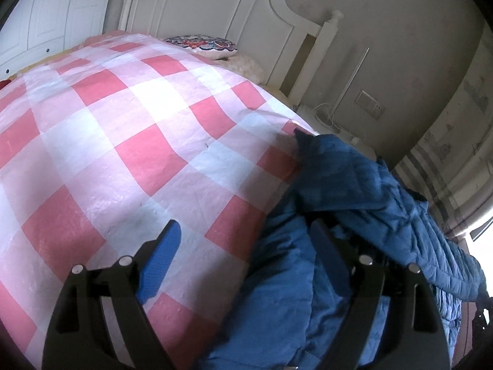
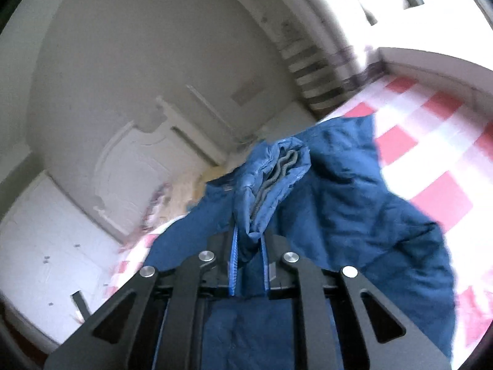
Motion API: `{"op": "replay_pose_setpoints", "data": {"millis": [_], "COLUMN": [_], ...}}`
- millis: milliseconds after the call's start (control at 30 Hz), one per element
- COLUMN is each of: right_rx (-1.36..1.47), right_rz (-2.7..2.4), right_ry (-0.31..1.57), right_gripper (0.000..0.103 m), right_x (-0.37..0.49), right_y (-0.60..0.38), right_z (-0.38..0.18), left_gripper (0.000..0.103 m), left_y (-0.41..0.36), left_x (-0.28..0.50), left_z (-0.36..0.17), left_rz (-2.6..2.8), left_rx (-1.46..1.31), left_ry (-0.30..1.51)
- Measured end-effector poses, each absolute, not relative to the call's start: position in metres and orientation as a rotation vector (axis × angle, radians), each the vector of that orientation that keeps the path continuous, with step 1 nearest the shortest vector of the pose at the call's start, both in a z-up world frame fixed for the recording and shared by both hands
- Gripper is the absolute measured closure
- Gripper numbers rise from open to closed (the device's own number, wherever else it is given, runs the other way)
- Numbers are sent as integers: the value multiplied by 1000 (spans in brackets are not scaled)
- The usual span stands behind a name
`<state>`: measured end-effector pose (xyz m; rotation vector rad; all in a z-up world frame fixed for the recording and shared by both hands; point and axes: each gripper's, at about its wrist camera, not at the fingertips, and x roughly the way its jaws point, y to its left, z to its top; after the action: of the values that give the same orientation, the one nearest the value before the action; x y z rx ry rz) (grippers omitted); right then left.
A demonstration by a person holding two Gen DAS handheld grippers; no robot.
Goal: Fold large clothes
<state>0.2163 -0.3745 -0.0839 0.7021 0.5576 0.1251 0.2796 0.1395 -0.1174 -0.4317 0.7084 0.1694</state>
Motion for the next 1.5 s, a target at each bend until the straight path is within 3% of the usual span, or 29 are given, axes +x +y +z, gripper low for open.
{"op": "replay_pose_setpoints", "data": {"millis": [100,133,200,233,300,433,533,633,733,900,1067,1300,1400,1500], "right_rx": [698,690,700,712,707,430,119,14,12,81,71,102,100,99], "right_rz": [26,9,14,-6,-102,-118,-62,-48,-74,-32,-30,-9,-4,-4], "right_ry": [702,746,756,740,649,504,554,652,828,807,808,798,798,799], "right_gripper": [89,77,68,55,45,45,46,46,45,43,40,40,39,39], "right_x": [229,234,230,225,209,205,238,270,301,304,303,299,299,300], "right_y": [-379,-378,-377,-378,-383,-348,-292,-273,-282,-292,-291,-297,-296,-296], "right_z": [-112,-120,-126,-122,-104,-50,-36,-55,-104,-119,-119,-118,-118,-118], "left_gripper": [18,18,18,18,18,17,17,17,18,18,6,5,5,6], "left_y": [139,139,140,140,138,136,137,138,137,131,67,-5,-14,-12], "left_x": [280,281,280,281,282,282,281,280,277,269,304,361,353,359], "left_z": [-118,-118,-119,-119,-119,-118,-118,-118,-114,-71,-21,-118,-116,-82], "left_rz": [166,165,166,166,166,164,167,169,169,77,-141,-103,-84,-104], "left_rx": [-429,-431,-434,-434,-428,-418,-426,-434,-430,-474,-272,-9,58,5], "left_ry": [713,715,716,717,721,723,721,716,698,679,694,924,898,859]}}
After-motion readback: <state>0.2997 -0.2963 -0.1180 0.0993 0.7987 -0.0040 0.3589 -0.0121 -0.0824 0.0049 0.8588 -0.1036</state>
